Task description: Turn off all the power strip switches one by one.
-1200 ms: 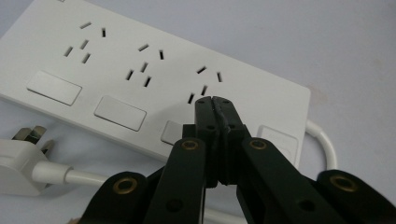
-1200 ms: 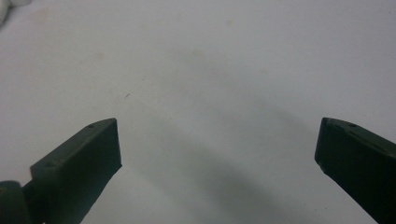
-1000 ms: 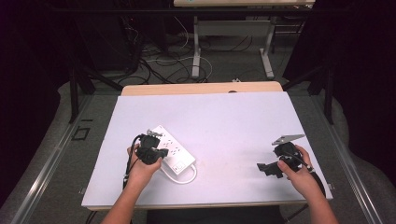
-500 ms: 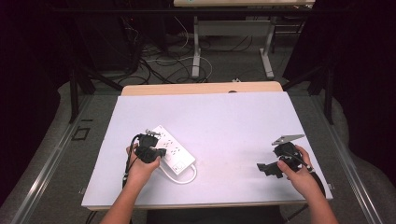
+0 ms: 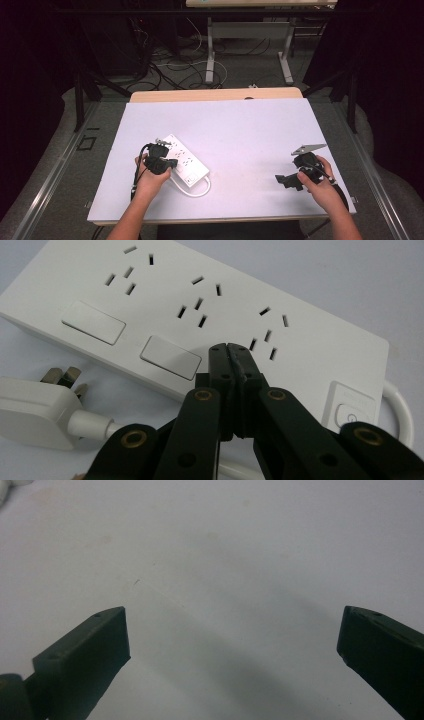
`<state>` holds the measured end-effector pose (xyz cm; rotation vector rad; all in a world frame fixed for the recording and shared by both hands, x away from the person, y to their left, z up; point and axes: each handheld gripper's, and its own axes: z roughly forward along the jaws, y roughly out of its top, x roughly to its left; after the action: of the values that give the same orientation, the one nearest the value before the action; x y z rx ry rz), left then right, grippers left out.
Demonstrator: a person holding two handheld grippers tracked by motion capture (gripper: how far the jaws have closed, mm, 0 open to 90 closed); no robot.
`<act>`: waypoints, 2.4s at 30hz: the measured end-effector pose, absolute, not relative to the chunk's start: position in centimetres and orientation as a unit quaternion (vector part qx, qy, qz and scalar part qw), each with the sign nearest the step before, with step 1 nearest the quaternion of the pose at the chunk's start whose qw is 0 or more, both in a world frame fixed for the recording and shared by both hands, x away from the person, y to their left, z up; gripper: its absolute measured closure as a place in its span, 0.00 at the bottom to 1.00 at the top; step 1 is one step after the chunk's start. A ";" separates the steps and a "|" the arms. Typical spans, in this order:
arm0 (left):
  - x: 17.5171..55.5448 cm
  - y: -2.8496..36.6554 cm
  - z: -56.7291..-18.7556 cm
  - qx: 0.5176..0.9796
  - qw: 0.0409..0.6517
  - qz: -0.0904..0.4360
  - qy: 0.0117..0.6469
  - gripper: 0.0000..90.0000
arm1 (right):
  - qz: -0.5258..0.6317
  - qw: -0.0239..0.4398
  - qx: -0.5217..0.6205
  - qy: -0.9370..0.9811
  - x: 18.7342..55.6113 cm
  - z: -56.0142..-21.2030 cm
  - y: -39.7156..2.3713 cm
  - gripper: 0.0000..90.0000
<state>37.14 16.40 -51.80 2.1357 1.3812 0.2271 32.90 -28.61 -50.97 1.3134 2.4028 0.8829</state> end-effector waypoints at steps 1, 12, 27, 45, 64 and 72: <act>37.1 16.3 -51.8 0.799 0.290 0.084 0.519 1.00 | 0.304 0.132 0.452 0.828 32.9 -51.0 -28.6 0.00; 36.9 16.3 -52.1 0.800 0.290 0.092 0.517 1.00 | 0.305 0.133 0.455 0.826 32.8 -50.9 -28.5 0.00; 37.8 16.9 -51.2 0.793 0.296 0.091 0.525 1.00 | 0.305 0.132 0.454 0.827 32.9 -50.9 -28.6 0.00; 39.1 18.0 -51.0 0.775 0.301 0.098 0.547 1.00 | 0.305 0.131 0.455 0.826 32.9 -51.0 -28.7 0.00; 39.8 18.5 -51.8 0.771 0.295 0.096 0.557 1.00 | 0.305 0.131 0.455 0.826 32.9 -51.0 -28.7 0.00; 39.8 18.4 -51.9 0.773 0.293 0.089 0.556 1.00 | 0.305 0.131 0.456 0.826 32.9 -51.0 -28.7 0.00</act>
<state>39.85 18.45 -51.88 2.0574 1.4806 0.2374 32.92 -28.67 -51.01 1.3236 2.3992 0.8855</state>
